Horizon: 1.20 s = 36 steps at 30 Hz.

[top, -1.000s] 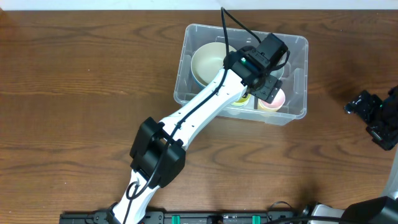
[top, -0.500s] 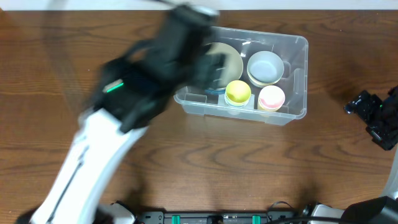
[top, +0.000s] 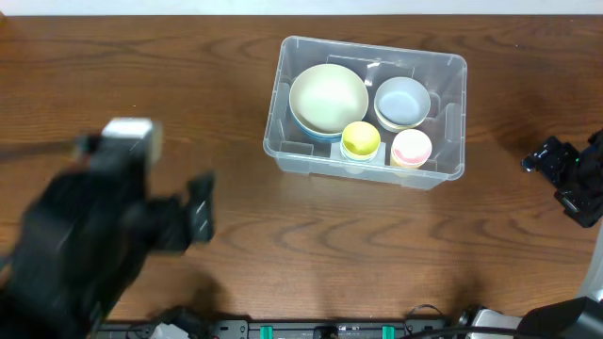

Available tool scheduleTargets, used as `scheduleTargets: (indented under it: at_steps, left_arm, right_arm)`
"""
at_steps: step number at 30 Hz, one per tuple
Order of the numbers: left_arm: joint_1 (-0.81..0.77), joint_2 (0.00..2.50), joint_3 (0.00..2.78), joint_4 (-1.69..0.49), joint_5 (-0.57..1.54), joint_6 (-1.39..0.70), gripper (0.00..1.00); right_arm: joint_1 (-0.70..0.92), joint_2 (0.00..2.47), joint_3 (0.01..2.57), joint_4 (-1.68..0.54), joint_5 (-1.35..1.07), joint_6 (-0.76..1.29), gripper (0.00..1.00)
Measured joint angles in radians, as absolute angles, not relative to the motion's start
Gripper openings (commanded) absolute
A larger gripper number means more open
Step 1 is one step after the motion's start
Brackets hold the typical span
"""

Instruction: Pack container

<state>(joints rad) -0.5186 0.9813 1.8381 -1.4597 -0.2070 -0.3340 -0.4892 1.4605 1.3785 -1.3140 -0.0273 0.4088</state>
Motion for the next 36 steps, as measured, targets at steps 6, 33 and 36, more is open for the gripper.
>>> scheduleTargets:
  at_steps: [6, 33, 36]
  left_arm:
    - [-0.519, 0.693, 1.664, -1.461, -0.217, -0.402, 0.98]
    - [-0.518, 0.587, 1.521, -1.488, -0.217, -0.576, 0.98]
    - [-0.513, 0.586, 1.479, -1.473, -0.217, -0.547, 0.98]
  right_arm:
    - [-0.489, 1.46, 1.378, -1.314, -0.027, 0.409, 0.99]
    - [-0.489, 1.46, 1.378, -1.314, -0.027, 0.409, 0.99]
    - [-0.489, 1.46, 1.378, -1.314, -0.027, 0.409, 0.99]
